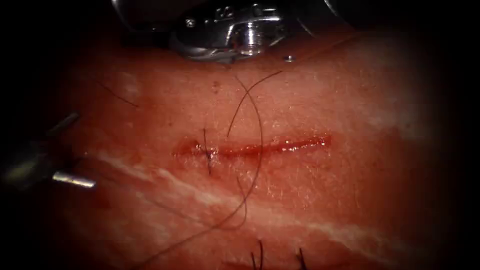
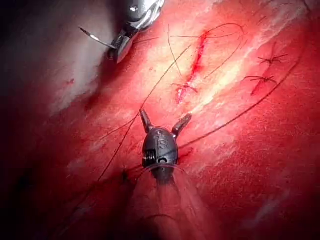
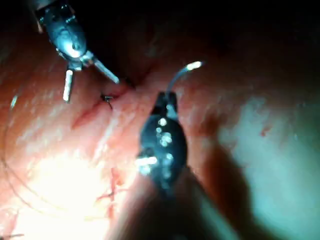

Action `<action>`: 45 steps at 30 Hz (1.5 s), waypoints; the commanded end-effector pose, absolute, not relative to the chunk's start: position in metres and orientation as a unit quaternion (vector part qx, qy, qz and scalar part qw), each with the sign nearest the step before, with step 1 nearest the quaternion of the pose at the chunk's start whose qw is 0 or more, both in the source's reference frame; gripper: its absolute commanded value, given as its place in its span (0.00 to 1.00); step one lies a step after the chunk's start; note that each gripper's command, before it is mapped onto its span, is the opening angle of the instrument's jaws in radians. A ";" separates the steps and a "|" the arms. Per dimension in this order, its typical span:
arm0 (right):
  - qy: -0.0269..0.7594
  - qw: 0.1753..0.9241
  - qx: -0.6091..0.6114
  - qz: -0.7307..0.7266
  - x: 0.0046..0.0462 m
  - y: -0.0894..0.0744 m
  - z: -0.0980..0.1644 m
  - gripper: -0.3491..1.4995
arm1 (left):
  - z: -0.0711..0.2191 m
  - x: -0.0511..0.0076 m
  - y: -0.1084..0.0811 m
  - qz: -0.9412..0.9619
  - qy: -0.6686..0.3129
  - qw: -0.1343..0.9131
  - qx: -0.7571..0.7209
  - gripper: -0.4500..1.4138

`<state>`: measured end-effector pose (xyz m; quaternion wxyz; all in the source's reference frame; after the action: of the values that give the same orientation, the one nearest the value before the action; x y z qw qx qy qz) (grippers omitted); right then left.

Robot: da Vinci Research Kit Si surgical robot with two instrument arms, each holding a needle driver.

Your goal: Wound Closure

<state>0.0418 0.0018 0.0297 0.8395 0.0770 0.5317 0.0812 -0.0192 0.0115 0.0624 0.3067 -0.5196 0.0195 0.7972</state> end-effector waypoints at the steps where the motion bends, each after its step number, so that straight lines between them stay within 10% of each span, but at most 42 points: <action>1: 0.531 0.840 0.074 0.082 0.0427 0.003 0.032 0.00 | 0.063 -0.0200 0.011 0.798 0.018 0.307 -0.519 0.63; 16: 0.545 0.831 0.027 0.105 0.0485 0.008 0.039 0.00 | 0.065 -0.0271 0.006 0.799 -0.028 0.285 -0.528 0.62; 19: 0.542 0.833 0.021 0.108 0.0500 0.009 0.040 0.69 | 0.065 -0.0275 0.006 0.796 -0.036 0.289 -0.531 0.62; 21: 0.543 0.833 0.016 0.106 0.0509 0.008 0.041 0.88 | 0.065 -0.0277 0.007 0.794 -0.041 0.289 -0.532 0.61; 45: 0.570 0.815 0.043 0.099 0.0468 0.010 0.036 0.93 | 0.058 -0.0344 0.009 0.698 -0.139 0.278 -0.645 0.56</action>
<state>0.0462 0.0109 0.0356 0.8138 0.0442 0.5708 0.0995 -0.0337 0.0100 0.0568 0.2804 -0.6458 -0.1351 0.6972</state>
